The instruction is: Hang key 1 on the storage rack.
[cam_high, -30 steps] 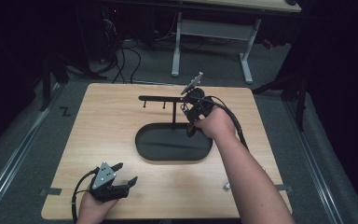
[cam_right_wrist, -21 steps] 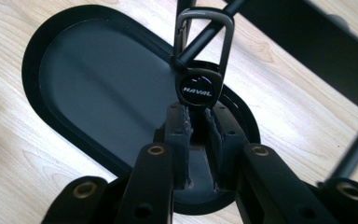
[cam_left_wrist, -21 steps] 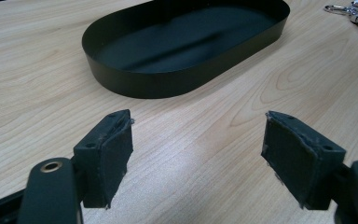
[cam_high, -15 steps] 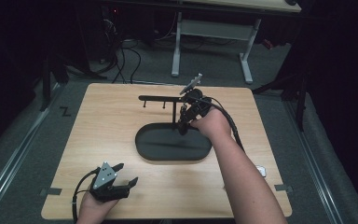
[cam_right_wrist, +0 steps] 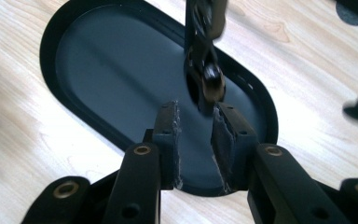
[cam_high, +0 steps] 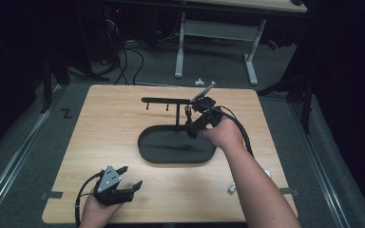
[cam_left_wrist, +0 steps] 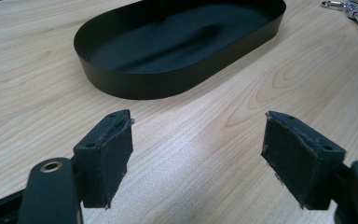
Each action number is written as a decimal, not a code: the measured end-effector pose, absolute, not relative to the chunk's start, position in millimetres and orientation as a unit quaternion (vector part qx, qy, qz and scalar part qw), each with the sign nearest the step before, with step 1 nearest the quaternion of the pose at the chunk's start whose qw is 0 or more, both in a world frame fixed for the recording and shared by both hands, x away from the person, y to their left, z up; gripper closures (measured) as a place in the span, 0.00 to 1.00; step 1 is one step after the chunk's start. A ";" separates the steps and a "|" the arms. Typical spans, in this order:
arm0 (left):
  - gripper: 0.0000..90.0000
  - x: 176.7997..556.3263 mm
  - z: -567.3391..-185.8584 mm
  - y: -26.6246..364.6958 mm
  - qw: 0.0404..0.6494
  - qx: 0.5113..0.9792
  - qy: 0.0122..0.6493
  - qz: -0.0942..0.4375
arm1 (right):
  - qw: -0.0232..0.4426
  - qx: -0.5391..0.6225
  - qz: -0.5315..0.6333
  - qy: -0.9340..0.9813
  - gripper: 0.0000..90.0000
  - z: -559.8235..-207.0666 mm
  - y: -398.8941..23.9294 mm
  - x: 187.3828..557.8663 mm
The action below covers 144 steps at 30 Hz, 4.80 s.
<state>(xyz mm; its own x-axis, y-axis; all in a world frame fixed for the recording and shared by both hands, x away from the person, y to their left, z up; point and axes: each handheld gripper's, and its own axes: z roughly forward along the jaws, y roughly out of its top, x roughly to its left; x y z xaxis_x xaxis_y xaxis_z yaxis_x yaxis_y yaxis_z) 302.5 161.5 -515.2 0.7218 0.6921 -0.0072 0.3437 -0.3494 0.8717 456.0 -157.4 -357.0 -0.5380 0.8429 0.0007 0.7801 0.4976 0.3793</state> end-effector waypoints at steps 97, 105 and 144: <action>0.28 303.2 -518.3 158.3 0.461 0.808 0.319 0.179 | 0.053 0.519 0.084 0.849 0.77 -488.8 -294.0 398.1; 0.28 302.9 -518.2 158.2 0.462 0.808 0.320 0.179 | 0.045 0.514 0.083 0.852 0.88 -488.3 -292.9 396.0; 0.28 302.3 -517.8 157.3 0.466 0.808 0.315 0.177 | 0.079 0.494 0.142 0.854 0.96 -382.1 -286.9 380.0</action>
